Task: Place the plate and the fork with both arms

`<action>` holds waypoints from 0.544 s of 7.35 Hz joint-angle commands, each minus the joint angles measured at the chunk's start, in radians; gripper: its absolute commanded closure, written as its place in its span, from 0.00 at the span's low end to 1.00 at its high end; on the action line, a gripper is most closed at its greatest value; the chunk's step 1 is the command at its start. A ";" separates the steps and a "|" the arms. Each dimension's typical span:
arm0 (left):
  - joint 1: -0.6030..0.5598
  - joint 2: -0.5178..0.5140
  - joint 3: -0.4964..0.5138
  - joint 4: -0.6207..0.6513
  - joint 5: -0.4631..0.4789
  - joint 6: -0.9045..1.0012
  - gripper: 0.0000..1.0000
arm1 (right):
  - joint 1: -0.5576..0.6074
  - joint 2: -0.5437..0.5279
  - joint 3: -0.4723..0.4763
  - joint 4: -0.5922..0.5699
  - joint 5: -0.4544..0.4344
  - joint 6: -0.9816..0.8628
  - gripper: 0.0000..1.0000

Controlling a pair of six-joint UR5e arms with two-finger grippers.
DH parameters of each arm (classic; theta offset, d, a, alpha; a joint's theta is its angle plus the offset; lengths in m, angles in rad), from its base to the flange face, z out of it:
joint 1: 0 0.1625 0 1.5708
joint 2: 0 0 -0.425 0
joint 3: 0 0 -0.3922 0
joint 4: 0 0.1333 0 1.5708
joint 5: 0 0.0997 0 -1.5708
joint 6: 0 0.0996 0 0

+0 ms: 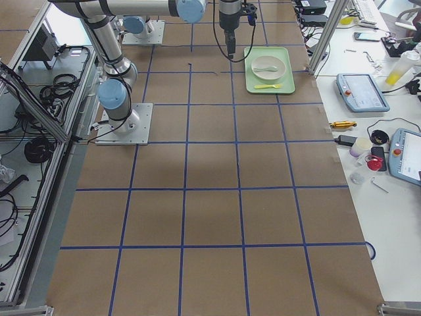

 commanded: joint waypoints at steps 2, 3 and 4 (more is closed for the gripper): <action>0.000 0.002 0.004 0.000 0.000 -0.002 0.00 | 0.002 0.008 0.041 -0.074 -0.003 0.046 0.00; 0.000 0.002 0.004 0.000 0.000 -0.002 0.00 | 0.002 0.002 0.043 -0.060 -0.001 0.047 0.00; 0.000 0.002 0.004 0.000 0.000 -0.002 0.00 | 0.004 0.004 0.043 -0.060 0.002 0.049 0.00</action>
